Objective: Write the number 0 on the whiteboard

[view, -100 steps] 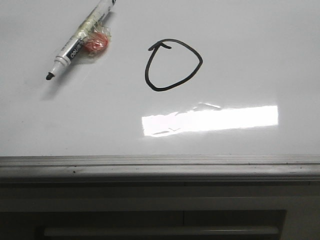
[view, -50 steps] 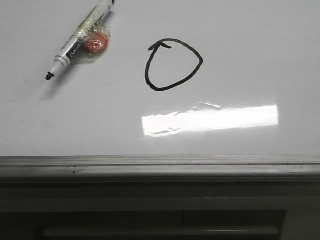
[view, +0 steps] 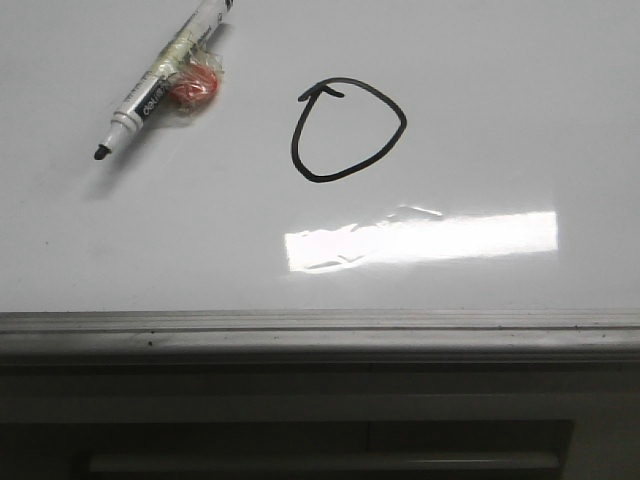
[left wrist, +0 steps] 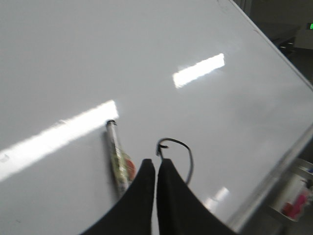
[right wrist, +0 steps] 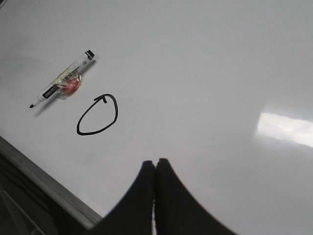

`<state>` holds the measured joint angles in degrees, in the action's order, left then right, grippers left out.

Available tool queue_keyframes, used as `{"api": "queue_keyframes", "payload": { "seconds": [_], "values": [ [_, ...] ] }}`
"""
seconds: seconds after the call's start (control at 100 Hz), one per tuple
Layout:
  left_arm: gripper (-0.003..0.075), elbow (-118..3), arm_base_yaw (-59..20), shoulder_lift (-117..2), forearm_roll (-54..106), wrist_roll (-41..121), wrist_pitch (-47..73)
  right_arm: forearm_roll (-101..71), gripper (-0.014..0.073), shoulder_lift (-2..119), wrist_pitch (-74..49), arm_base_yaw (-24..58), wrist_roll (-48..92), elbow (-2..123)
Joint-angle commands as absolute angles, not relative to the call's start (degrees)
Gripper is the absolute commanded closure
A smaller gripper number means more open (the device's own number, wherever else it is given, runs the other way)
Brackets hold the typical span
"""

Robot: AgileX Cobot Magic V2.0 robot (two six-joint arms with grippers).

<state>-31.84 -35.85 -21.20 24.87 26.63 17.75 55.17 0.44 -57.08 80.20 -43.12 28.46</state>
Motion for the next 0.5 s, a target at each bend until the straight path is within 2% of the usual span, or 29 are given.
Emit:
{"api": "queue_keyframes", "payload": {
  "seconds": [0.0,0.1,0.19,0.32,0.49],
  "values": [
    [0.074,-29.0,-34.4,-19.9,24.8,30.9,2.9,58.0,0.0662,1.4,-54.4,80.2,-43.1,29.6],
    [0.074,-19.7,-31.4,-16.8,21.1,30.8,-10.1,58.0,0.0662,1.4,-54.4,80.2,-43.1,29.6],
    [0.074,-13.1,-27.1,-12.9,11.5,26.3,-10.7,58.0,0.0662,1.4,-54.4,80.2,-43.1,29.6],
    [0.074,-5.4,-18.6,-6.7,8.6,12.3,-4.5,58.0,0.0662,1.4,-54.4,80.2,-43.1,29.6],
    [0.074,-0.8,-8.0,-0.6,8.4,10.4,6.4,58.0,0.0662,1.4,-54.4,80.2,-43.1,29.6]
  ]
}}
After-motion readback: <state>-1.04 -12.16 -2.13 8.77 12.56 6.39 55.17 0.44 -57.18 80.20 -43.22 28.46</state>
